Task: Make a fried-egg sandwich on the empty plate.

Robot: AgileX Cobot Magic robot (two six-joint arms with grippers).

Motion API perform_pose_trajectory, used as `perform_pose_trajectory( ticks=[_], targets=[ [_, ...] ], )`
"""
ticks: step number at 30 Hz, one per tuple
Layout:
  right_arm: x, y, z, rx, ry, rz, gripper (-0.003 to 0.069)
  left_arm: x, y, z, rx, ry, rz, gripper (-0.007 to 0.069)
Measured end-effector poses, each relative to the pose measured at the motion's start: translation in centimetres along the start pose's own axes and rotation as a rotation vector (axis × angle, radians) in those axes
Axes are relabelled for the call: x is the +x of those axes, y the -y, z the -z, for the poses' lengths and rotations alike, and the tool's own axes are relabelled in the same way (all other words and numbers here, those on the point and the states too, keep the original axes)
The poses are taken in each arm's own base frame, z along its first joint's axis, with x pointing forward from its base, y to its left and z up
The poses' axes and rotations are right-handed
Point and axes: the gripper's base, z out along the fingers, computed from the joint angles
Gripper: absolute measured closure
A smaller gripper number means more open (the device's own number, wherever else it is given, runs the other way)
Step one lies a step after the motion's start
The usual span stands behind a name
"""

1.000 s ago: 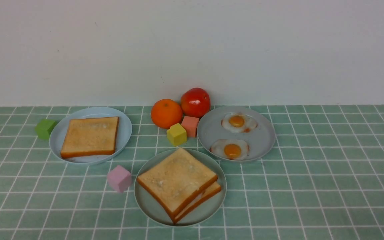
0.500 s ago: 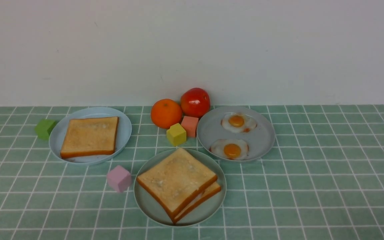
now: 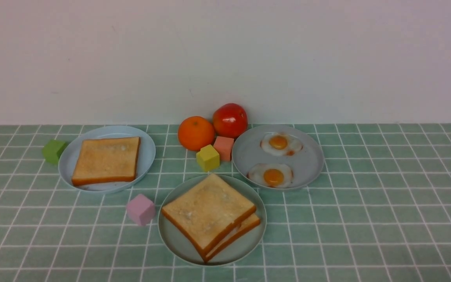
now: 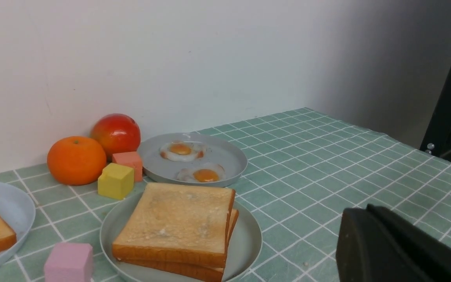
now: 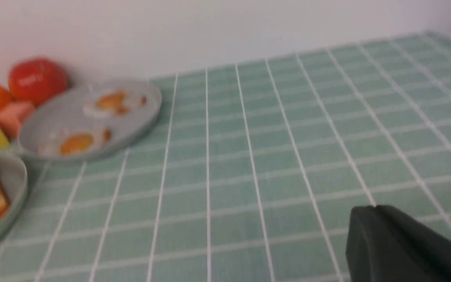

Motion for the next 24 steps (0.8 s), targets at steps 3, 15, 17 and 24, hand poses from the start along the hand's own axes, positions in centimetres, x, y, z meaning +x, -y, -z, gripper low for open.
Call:
perform_pose_trajectory(
  ticks=[3,15,17,24],
  targets=[
    [0.24,-0.09,0.0,-0.01,-0.025,0.061,0.0671,0.0,0.0,0.0,0.0,0.0,0.0,0.0638],
    [0.44,-0.2,0.07,-0.024,-0.059,0.151,0.0671,0.0,0.0,0.0,0.0,0.0,0.0,0.0638],
    [0.44,-0.2,0.07,-0.024,-0.059,0.155,0.0671,0.0,0.0,0.0,0.0,0.0,0.0,0.0638],
    [0.45,-0.37,0.1,-0.056,-0.065,0.164,0.0669,0.0,0.0,0.0,0.0,0.0,0.0,0.0638]
  ],
)
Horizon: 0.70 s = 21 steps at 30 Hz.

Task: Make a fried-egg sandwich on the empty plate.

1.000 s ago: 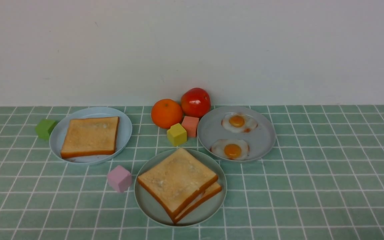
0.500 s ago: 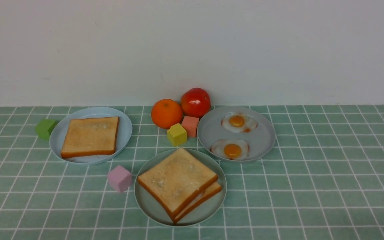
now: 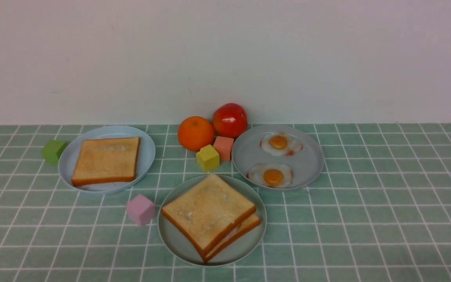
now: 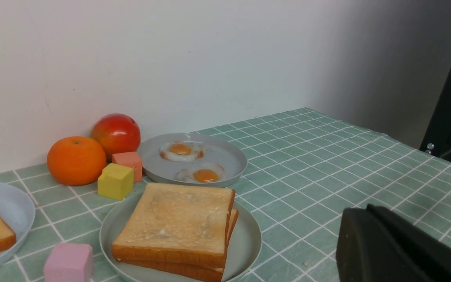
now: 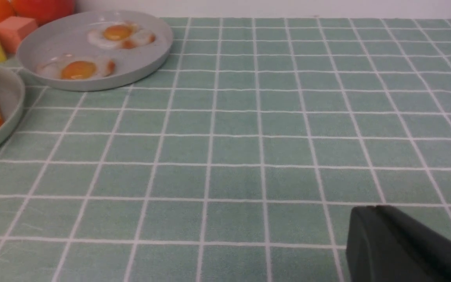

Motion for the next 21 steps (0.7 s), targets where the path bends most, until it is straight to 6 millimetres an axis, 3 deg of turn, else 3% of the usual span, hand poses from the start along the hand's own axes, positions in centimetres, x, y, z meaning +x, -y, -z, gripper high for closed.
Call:
perform_pose_trajectory(
  ticks=[21],
  targets=[
    [0.03,-0.06,0.0,-0.012,-0.003,0.004,0.0653,0.05,0.0,0.0,0.0,-0.005,0.0,0.0637]
  ],
)
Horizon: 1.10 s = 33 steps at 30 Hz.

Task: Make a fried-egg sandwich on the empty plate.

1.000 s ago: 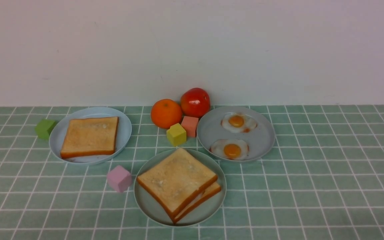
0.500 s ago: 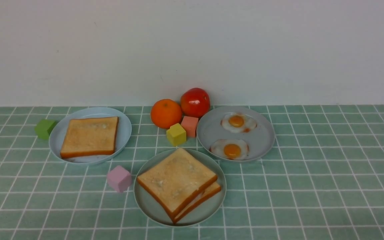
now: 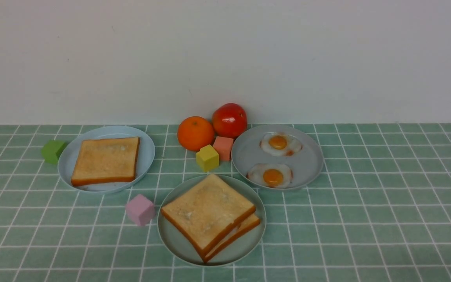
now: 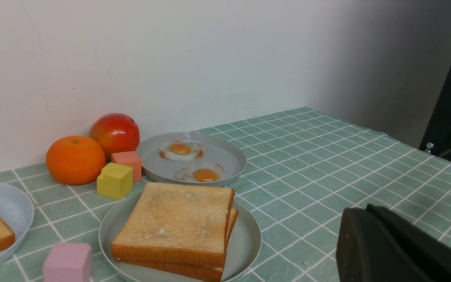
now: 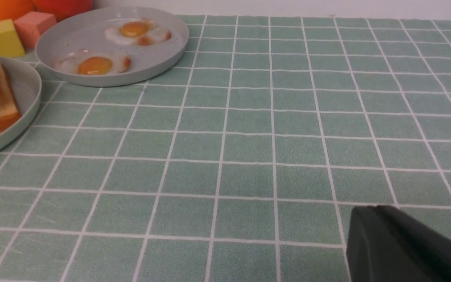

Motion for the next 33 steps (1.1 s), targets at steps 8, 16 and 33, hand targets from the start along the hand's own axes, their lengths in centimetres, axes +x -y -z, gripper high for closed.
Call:
perform_pose_trajectory(
  ticks=[8,16,33],
  targets=[
    [0.0,0.0,0.0,0.0,0.0,0.0,0.0645,-0.3,-0.1,0.0,-0.027,0.037,-0.012,0.0638],
    [0.0,0.0,0.0,0.0,0.0,0.0,0.0637,0.0,-2.8,1.0,-0.531,0.043,0.006,0.0638],
    [0.0,0.0,0.0,0.0,0.0,0.0,0.0629,3.8,-4.0,2.2,-0.799,-0.213,0.217,0.0638]
  ],
)
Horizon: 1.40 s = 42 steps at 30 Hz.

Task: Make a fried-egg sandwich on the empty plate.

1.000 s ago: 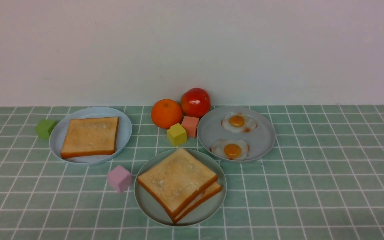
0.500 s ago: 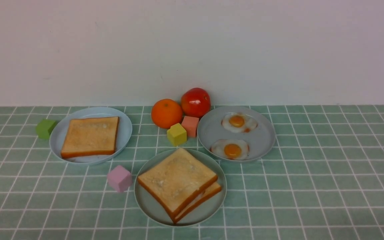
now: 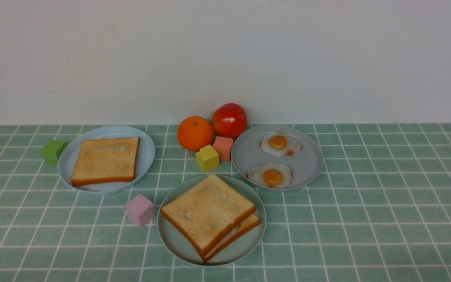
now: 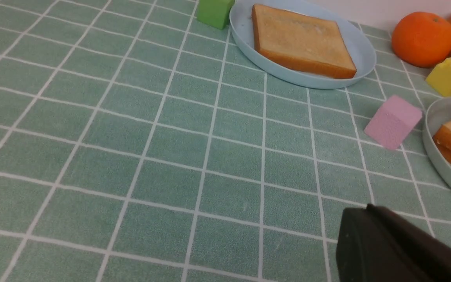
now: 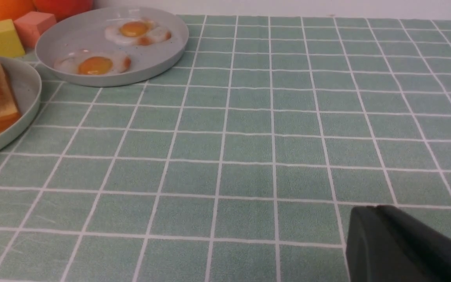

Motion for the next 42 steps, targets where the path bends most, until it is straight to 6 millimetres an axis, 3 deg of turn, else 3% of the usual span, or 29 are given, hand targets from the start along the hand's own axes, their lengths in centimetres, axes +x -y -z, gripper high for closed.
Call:
perform_pose_trajectory(
  ticks=[42],
  targets=[
    [0.0,0.0,0.0,0.0,0.0,0.0,0.0584,-0.02,0.0,0.0,0.0,0.003,0.001,0.062]
  ],
)
